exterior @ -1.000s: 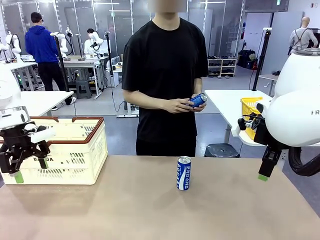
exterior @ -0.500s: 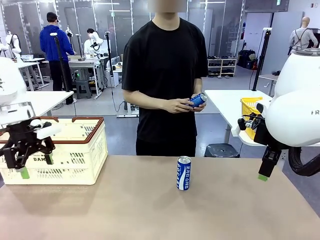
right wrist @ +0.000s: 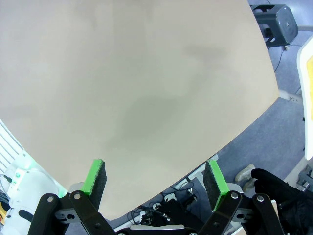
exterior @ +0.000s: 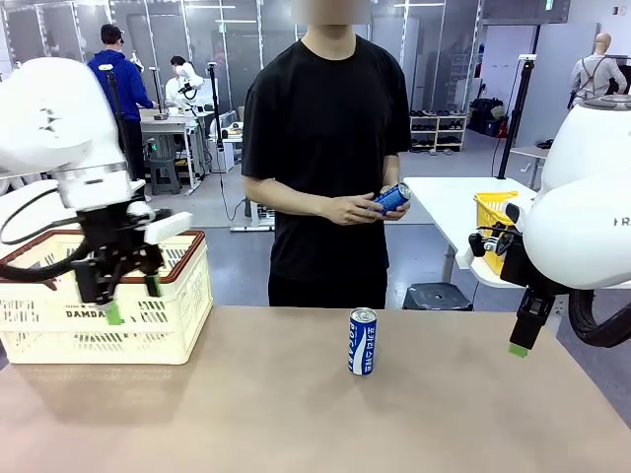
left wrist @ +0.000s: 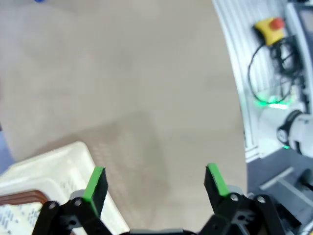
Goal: Place the drinks into the Shopping basket.
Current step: Pick up one drink and place it into the Shopping basket.
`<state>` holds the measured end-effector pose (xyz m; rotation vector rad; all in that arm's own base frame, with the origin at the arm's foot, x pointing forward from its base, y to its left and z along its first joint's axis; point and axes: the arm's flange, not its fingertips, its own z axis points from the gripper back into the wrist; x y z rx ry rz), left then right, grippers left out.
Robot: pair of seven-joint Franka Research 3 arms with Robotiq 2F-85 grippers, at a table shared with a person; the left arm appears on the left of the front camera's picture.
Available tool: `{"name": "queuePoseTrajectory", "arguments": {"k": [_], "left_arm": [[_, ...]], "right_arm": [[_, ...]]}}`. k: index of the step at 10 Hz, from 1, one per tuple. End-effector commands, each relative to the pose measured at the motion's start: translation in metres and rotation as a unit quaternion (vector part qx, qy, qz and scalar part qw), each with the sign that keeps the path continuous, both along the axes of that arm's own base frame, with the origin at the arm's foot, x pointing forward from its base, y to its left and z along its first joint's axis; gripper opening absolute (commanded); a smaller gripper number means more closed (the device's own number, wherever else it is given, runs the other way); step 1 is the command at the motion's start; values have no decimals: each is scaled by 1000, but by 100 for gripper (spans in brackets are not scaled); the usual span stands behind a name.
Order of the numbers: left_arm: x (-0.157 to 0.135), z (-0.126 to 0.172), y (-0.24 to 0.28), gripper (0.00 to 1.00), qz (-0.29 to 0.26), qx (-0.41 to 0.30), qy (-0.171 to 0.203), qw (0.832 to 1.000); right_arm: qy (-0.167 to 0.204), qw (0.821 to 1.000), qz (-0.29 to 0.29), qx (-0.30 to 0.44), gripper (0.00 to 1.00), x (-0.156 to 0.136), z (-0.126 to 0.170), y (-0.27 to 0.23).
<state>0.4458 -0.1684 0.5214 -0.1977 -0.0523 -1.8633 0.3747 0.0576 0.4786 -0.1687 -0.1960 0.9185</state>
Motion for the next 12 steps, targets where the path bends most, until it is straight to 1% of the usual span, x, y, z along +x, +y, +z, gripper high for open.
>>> {"name": "queuePoseTrajectory", "arguments": {"k": [1,2,3,5,6,7,10,11,12], "left_arm": [[26,9,-41,100,19,23,-32,999],[39,10,-65,100,24,30,-53,998],[49,10,-91,100,17,31,-61,997],[65,5,-127,100,18,47,-70,996],[65,4,-137,100,1,63,-78,995],[52,3,-116,100,9,30,-64,997],[52,3,-116,100,9,30,-64,997],[61,2,-125,100,9,38,-70,997],[68,-4,-146,100,-25,24,-71,997]], "right_arm": [[1,1000,-1,1,100,0,-1,-1],[1,1000,-1,1,100,0,-1,-1],[1,1000,-1,1,100,0,-1,-1],[1,1000,-1,1,100,0,-1,-1],[1,1000,-1,1,100,0,-1,-1],[1,1000,-1,1,100,0,-1,-1],[1,1000,-1,1,100,0,-1,-1],[1,1000,-1,1,100,0,-1,-1],[1,1000,-1,1,100,0,-1,-1]]}}
